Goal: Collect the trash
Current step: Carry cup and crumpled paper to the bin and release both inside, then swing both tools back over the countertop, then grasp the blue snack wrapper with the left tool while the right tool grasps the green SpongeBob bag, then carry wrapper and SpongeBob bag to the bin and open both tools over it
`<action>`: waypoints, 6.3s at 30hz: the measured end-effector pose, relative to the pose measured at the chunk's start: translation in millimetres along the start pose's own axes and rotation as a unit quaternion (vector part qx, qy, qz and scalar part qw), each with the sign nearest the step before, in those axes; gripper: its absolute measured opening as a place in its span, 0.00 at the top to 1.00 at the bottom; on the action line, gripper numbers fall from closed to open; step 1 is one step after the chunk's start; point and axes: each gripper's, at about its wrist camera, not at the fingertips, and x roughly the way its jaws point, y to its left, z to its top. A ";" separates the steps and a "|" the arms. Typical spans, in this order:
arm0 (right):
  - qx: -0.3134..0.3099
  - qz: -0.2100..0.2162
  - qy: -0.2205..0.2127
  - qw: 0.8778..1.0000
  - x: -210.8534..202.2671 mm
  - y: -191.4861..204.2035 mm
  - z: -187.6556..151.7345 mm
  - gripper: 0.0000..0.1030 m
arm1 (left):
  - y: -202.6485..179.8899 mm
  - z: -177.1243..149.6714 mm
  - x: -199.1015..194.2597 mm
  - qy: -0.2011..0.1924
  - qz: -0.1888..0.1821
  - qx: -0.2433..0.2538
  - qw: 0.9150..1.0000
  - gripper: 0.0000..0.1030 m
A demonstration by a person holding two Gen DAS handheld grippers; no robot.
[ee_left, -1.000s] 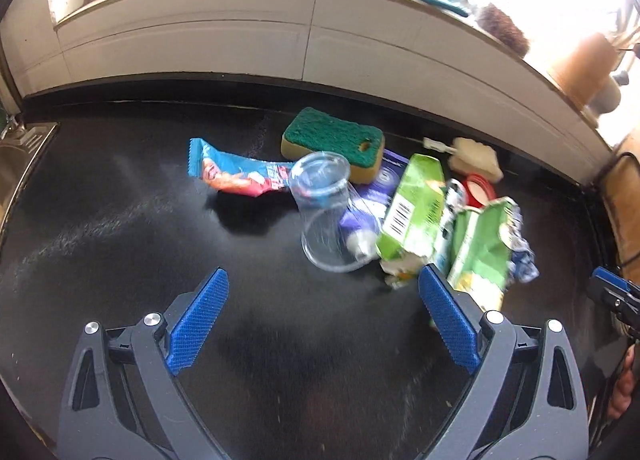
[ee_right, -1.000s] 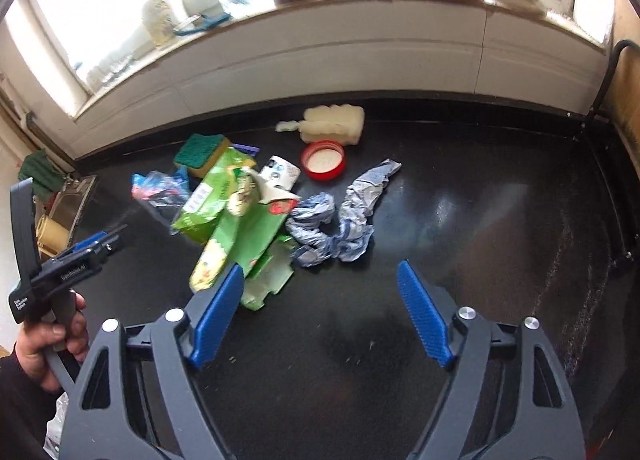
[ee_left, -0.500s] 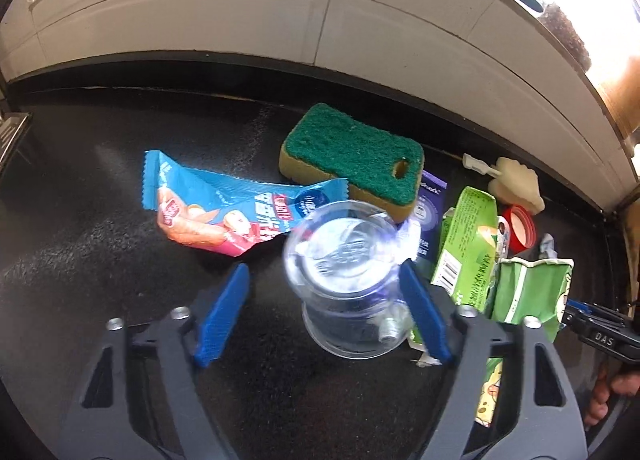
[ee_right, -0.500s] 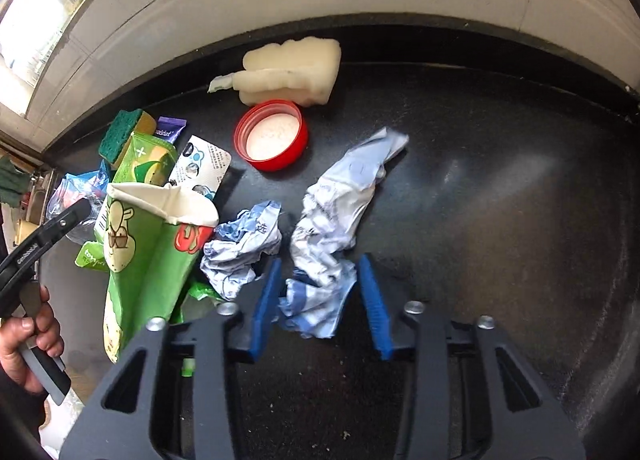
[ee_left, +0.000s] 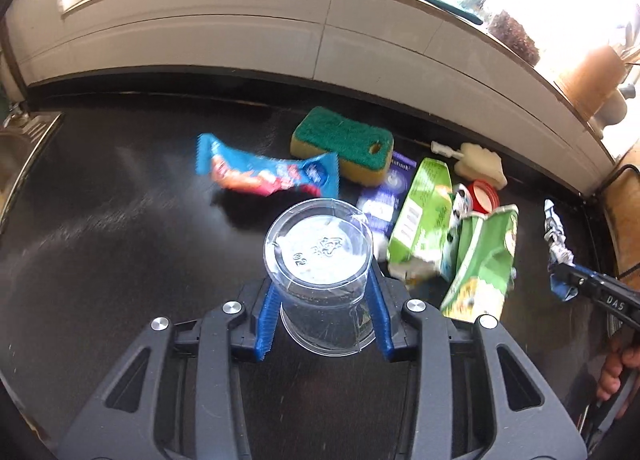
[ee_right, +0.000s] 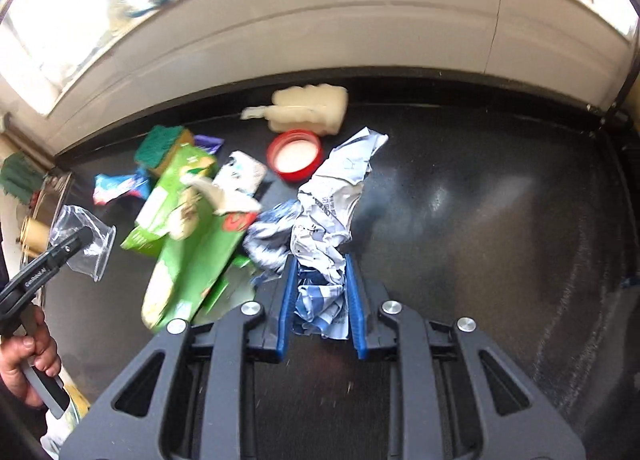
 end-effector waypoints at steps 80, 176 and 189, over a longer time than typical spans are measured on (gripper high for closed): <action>-0.532 0.236 0.257 0.772 78.4 607.8 -333.9 0.47 | 379.7 -420.0 -160.7 0.027 0.201 -0.354 0.913 0.24; -0.117 0.048 0.006 0.992 -28.5 118.7 -48.5 0.83 | 8.7 -65.2 -53.1 0.022 0.016 0.098 0.995 0.81; -0.148 0.065 0.008 0.987 -43.2 132.6 -76.2 0.83 | 7.7 -107.5 -93.6 -0.002 0.034 0.066 0.997 0.81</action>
